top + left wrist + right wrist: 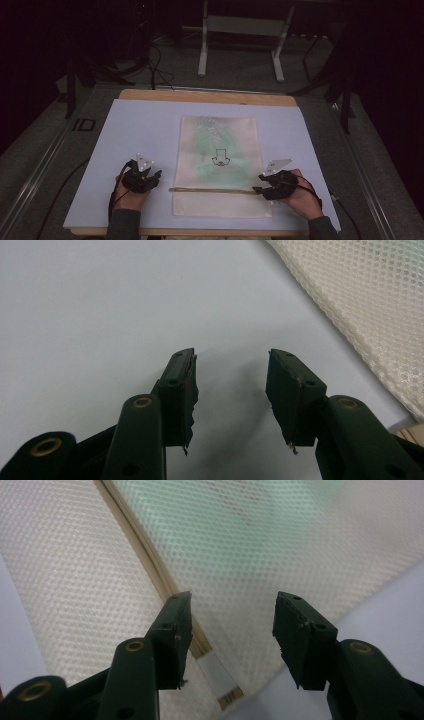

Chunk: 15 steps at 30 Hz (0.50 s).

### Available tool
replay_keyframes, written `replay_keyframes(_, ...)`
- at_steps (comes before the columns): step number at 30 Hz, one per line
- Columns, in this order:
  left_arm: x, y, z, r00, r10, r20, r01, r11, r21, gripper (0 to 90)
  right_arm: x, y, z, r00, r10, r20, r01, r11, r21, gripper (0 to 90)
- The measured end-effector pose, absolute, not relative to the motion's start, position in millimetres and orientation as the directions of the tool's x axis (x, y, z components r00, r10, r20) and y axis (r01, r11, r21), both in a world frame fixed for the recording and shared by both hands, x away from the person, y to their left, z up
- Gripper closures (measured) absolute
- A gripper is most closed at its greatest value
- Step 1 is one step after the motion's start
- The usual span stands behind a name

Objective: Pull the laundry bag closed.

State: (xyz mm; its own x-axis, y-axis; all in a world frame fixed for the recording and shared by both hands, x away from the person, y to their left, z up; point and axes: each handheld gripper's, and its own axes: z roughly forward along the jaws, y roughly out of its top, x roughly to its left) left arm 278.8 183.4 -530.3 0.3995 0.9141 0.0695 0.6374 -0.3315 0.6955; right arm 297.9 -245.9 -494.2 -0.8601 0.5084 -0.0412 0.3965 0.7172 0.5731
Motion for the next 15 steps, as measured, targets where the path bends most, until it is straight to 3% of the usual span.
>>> replay_keyframes(15, 278.6, 181.1, -530.4, 0.417, 0.905, 0.078, 0.631, -0.351, 0.692, 54.1, 297.9, -219.1, -494.3, -0.892, 0.45, -0.04, 0.349, 0.742, 0.572, 48.2)
